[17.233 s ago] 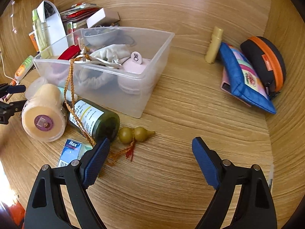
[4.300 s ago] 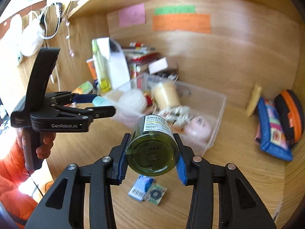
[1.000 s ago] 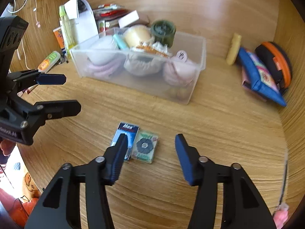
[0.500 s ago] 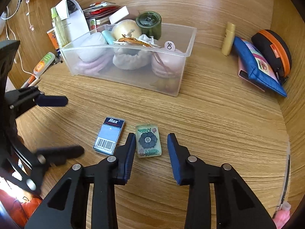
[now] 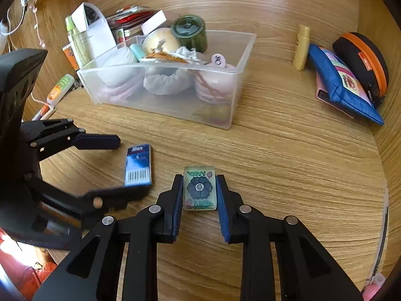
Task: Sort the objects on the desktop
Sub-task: 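Grasp the green card with the right gripper while the left grasps the blue card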
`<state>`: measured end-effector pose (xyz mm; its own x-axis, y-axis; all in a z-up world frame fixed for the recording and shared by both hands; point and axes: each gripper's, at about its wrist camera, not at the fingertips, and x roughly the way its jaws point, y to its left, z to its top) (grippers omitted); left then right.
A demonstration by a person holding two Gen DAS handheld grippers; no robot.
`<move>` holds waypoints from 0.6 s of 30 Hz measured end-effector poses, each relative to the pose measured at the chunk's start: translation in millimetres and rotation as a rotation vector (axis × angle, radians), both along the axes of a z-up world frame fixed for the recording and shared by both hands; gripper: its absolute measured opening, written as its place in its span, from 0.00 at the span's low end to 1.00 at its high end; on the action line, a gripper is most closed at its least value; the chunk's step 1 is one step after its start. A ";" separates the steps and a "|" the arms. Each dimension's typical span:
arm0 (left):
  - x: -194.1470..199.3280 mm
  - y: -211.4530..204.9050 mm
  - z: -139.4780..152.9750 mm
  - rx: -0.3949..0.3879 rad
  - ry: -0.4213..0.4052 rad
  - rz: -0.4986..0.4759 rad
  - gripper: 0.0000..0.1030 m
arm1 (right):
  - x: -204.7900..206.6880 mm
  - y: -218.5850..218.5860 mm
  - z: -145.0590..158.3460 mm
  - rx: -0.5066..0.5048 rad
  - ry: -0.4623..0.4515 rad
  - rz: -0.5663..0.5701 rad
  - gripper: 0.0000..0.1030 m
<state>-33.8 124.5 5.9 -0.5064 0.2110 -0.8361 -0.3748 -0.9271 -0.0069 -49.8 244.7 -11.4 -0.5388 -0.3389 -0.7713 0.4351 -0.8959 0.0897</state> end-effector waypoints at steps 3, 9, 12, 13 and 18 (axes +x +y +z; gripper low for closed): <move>-4.3 -6.3 1.1 0.002 0.007 0.033 0.34 | -1.6 7.2 5.7 -0.042 0.005 -0.007 0.22; -10.5 -23.3 1.5 0.071 -0.018 0.075 0.21 | -5.3 14.9 17.2 -0.086 0.027 -0.010 0.22; -9.5 -27.7 2.5 0.072 -0.012 0.065 0.30 | -5.4 14.7 20.0 -0.090 0.033 -0.007 0.22; -9.9 -28.2 2.5 0.056 -0.006 0.067 0.42 | -5.5 15.2 20.8 -0.093 0.034 -0.006 0.22; -17.2 -28.9 2.5 -0.004 0.023 0.050 0.59 | -6.4 16.9 20.8 -0.107 0.021 0.004 0.22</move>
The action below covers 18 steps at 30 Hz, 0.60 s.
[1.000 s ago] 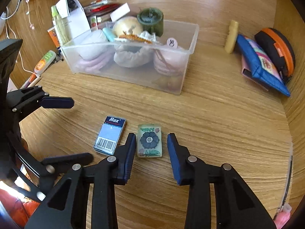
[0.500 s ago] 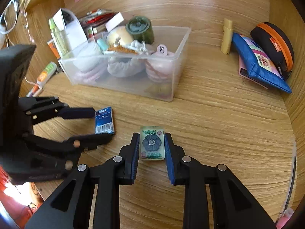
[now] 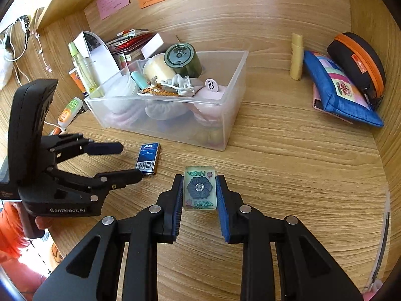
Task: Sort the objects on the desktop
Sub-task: 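Grasp the green card with the right gripper while the left grasps the blue card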
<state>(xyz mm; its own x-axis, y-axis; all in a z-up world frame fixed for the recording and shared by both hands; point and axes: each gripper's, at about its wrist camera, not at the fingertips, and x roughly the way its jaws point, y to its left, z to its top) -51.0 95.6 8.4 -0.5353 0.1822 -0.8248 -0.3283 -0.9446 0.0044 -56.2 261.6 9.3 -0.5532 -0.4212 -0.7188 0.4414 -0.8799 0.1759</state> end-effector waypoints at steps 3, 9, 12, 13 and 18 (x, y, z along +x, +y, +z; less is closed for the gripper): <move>-8.1 3.2 -3.4 -0.056 0.012 -0.005 0.63 | -1.7 0.0 -1.6 0.001 -0.004 0.005 0.22; -23.2 9.2 -8.1 -0.077 0.011 -0.025 0.63 | -1.9 1.2 0.2 0.002 0.003 0.004 0.22; -29.2 9.4 -10.0 -0.050 0.007 -0.024 0.63 | -3.0 2.0 0.9 0.004 0.004 -0.001 0.22; -30.1 8.0 -10.5 -0.034 0.002 -0.024 0.57 | -3.2 2.0 1.3 0.004 0.004 -0.003 0.22; -26.9 2.7 -11.4 -0.007 0.005 0.004 0.25 | -7.4 2.0 5.4 -0.008 0.006 -0.012 0.22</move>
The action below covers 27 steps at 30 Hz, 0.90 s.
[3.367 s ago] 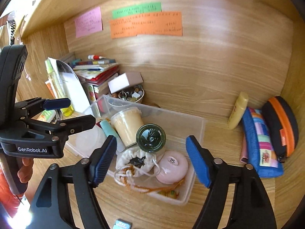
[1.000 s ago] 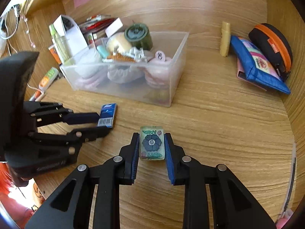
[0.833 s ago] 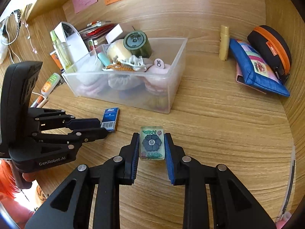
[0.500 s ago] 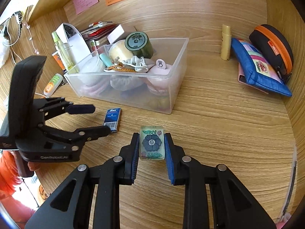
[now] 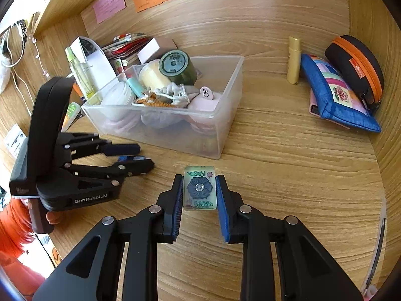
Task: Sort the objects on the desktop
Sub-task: 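Grasp the green card with the right gripper while the left grasps the blue card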
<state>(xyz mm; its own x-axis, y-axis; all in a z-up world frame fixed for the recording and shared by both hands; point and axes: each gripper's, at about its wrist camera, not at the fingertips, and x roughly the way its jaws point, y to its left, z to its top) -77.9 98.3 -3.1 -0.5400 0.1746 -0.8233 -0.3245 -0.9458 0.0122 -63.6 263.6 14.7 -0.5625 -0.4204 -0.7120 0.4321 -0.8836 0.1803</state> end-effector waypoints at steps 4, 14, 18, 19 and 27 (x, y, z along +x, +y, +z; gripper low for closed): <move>7.5 -12.0 1.1 0.038 -0.003 0.021 0.22 | -1.9 -2.2 5.3 -0.017 0.010 0.002 0.22; 38.9 -36.7 21.0 0.049 0.078 0.015 0.67 | -4.7 -19.8 7.1 -0.017 0.008 0.033 0.22; 39.5 -31.4 7.7 -0.009 0.058 -0.007 0.67 | -3.7 -23.4 11.1 -0.025 0.016 0.036 0.22; 37.9 -31.3 4.4 -0.024 0.050 -0.007 0.66 | -3.1 -23.7 13.5 -0.029 0.022 0.039 0.22; 29.6 -29.0 -1.8 -0.009 0.024 -0.010 0.28 | -2.4 -21.1 42.6 -0.030 0.105 0.014 0.22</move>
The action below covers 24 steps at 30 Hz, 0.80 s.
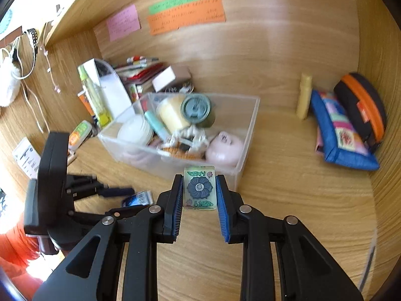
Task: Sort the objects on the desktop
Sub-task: 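Grasp the green card with the right gripper while the left grasps the blue card, then lower both cards into the clear box and open both grippers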
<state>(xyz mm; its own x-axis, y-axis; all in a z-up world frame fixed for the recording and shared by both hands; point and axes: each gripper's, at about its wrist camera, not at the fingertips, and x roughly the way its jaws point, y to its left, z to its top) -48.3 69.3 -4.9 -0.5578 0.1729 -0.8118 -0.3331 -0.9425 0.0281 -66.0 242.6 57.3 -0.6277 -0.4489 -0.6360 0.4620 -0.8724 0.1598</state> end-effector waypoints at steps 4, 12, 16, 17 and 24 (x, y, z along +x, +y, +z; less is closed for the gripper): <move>3.9 -5.1 1.6 0.023 0.004 0.020 0.27 | -10.2 2.3 11.0 -0.006 0.027 -0.021 0.22; 14.1 -26.8 44.4 0.115 0.097 0.079 0.27 | -37.9 2.0 22.3 -0.027 0.046 -0.057 0.22; 12.1 -34.9 73.9 0.161 0.163 0.091 0.27 | -51.3 -5.5 23.2 -0.030 0.047 -0.051 0.22; 9.2 -35.6 80.4 0.168 0.176 0.097 0.27 | -54.1 -7.3 22.4 -0.029 0.045 -0.047 0.22; -25.7 -31.9 97.2 0.185 0.205 0.108 0.27 | -70.0 -20.9 1.5 -0.024 -0.009 -0.029 0.22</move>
